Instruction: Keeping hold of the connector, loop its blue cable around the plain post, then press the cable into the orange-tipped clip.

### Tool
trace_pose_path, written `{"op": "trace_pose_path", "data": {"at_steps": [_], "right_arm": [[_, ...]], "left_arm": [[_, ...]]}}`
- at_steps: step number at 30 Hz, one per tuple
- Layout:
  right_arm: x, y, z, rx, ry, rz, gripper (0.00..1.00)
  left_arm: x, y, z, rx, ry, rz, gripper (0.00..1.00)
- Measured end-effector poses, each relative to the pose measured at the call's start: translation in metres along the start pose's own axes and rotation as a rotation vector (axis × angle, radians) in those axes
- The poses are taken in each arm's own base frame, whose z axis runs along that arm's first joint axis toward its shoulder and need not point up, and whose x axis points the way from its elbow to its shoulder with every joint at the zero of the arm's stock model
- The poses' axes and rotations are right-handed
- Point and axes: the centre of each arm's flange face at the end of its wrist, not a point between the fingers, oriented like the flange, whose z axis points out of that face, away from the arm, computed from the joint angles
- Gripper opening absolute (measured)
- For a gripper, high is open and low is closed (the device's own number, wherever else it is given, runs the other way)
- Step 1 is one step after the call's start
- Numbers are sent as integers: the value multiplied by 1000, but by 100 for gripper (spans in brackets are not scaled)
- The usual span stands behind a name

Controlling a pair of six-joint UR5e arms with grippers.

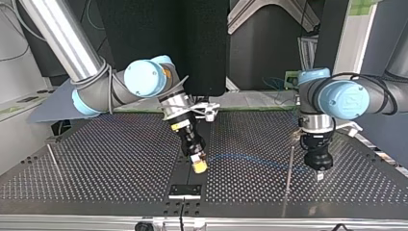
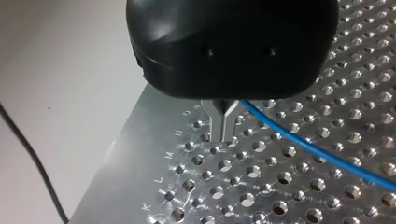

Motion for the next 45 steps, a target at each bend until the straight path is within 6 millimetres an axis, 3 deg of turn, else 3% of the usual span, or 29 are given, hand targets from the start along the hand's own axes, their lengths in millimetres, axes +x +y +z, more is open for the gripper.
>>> {"op": "trace_pose_path", "data": {"at_steps": [8,16,22,23,29,34,35,36,37,39,45], "right_arm": [[-2,4,2,-21,10,-4,0],[-17,5,3,-33,-7,-5,0],[-40,3,3,-36,-42,-8,0],[-44,2,3,-36,-47,-9,0],[-66,-2,1,-34,-83,-8,0],[-88,-7,-2,-30,-127,-6,0],[-92,-9,-2,-28,-135,-6,0],[-98,-11,-3,-25,-147,-5,0],[-103,-13,-4,-23,-157,-4,0],[-116,-16,-7,-20,-185,-2,0],[-156,-19,-19,-41,-266,-13,0]], "left_arm": [[3,-1,6,57,2,-23,0],[31,9,15,57,47,-27,0],[36,16,18,34,45,-29,17],[39,16,18,33,49,-29,25],[69,19,22,48,111,-55,49],[97,27,24,27,164,-58,59],[100,29,25,24,170,-58,64],[103,30,25,21,175,-58,76],[105,31,25,19,178,-59,76],[107,32,25,16,183,-60,97],[109,33,23,4,200,-63,100]]}}
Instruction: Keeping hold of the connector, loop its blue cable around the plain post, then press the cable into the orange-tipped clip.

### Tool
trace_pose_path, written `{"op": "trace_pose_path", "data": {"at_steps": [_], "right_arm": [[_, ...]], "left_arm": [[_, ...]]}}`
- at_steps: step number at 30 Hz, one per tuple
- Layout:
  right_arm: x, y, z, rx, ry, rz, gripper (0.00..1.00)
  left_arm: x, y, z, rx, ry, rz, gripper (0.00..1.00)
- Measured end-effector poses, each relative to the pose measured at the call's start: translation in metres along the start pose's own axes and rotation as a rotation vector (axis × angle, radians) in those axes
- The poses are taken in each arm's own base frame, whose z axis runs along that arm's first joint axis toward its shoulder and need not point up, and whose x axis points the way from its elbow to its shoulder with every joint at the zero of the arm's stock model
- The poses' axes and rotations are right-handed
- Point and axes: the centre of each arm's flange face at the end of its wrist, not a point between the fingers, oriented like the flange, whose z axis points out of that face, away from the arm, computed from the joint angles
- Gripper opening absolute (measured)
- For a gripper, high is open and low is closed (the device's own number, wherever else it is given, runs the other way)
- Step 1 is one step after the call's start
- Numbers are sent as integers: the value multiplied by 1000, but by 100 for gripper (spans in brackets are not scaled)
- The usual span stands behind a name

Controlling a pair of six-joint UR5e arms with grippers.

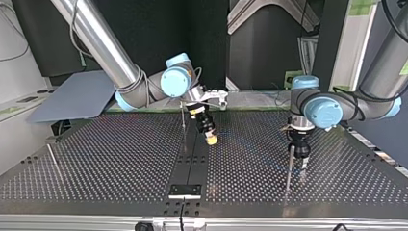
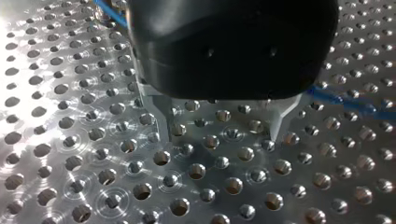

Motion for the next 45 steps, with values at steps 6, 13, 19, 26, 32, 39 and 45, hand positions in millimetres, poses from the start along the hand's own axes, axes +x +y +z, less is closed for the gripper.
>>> {"op": "trace_pose_path", "data": {"at_steps": [6,13,19,26,32,39,45], "right_arm": [[-38,0,-7,-26,-32,3,0],[-100,-5,-19,-32,-101,-2,0],[-166,-7,-35,-50,-166,6,0],[-232,-3,-59,-104,-236,2,0],[-288,2,-84,-136,-293,12,0],[-307,9,-95,-151,-297,15,0],[-309,15,-96,-178,-297,13,0]], "left_arm": [[1,-1,-1,-8,5,-5,100],[3,-3,-2,-6,8,-10,100],[3,-5,-3,-3,10,-15,100],[4,-7,-3,0,12,-16,100],[5,-8,-4,2,12,-17,100],[5,-8,-4,3,12,-17,100],[5,-10,-4,5,14,-17,100]]}}
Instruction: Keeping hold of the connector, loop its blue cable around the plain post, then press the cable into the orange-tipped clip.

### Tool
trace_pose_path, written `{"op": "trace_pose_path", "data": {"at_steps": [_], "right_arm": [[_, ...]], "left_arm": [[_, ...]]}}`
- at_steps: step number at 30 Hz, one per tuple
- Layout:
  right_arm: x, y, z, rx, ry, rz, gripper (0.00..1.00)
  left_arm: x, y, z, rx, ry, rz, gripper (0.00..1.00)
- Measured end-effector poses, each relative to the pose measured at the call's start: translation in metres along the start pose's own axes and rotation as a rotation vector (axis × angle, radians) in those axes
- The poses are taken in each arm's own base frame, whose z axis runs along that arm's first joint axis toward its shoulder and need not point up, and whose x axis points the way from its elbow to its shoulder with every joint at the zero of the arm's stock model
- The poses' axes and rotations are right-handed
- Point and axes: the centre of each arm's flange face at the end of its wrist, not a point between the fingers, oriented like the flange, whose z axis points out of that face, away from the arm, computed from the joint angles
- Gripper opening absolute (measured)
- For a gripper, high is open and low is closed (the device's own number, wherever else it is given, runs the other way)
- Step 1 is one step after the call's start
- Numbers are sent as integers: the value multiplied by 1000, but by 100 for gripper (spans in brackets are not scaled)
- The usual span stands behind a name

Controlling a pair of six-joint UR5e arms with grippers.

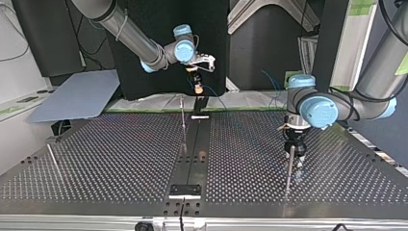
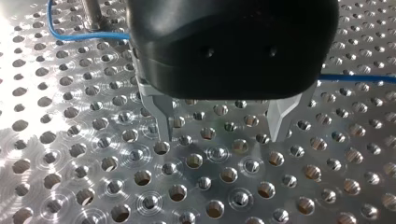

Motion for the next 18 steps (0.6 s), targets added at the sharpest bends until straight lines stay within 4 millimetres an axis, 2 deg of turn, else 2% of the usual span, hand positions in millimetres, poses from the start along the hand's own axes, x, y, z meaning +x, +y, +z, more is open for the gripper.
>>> {"op": "trace_pose_path", "data": {"at_steps": [8,18], "right_arm": [[-8,8,-3,-17,-5,12,0],[-36,36,-11,-59,-29,47,0]], "left_arm": [[0,-1,0,1,1,0,100],[1,-2,-1,3,2,0,100]]}}
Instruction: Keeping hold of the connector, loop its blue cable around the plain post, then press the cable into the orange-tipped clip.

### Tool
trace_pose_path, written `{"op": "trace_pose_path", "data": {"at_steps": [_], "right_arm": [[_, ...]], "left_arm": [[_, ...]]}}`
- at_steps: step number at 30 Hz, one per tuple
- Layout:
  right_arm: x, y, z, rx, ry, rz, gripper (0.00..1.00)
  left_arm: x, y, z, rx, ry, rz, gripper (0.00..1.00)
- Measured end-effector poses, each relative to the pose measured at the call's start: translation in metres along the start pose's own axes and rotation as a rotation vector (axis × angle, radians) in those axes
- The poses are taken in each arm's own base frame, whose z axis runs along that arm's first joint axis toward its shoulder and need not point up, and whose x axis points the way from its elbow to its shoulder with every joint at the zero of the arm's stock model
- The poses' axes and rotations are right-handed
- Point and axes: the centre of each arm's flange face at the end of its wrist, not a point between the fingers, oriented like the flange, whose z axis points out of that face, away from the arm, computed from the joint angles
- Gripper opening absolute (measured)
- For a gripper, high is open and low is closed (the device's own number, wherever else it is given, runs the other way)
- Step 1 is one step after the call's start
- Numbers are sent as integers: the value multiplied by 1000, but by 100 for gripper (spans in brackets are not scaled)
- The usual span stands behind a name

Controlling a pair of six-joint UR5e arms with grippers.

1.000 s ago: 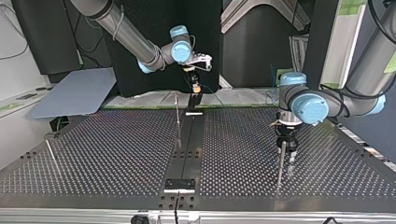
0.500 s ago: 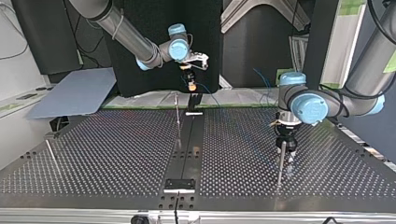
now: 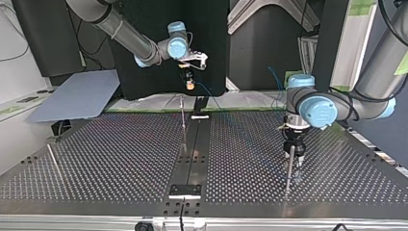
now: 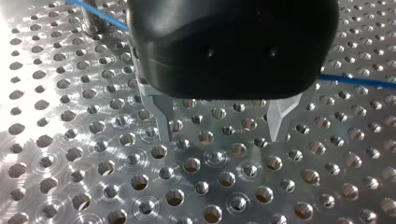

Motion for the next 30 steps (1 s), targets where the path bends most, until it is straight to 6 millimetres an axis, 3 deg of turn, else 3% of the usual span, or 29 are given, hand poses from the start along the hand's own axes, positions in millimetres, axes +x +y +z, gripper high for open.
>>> {"op": "trace_pose_path", "data": {"at_steps": [10,24,30], "right_arm": [[-50,30,3,-69,-70,9,0],[-55,74,9,-152,-72,33,0],[-57,82,9,-162,-69,40,0]], "left_arm": [[1,-2,-1,4,1,1,100],[2,-3,-1,6,3,2,100],[1,-3,-1,6,2,2,100]]}}
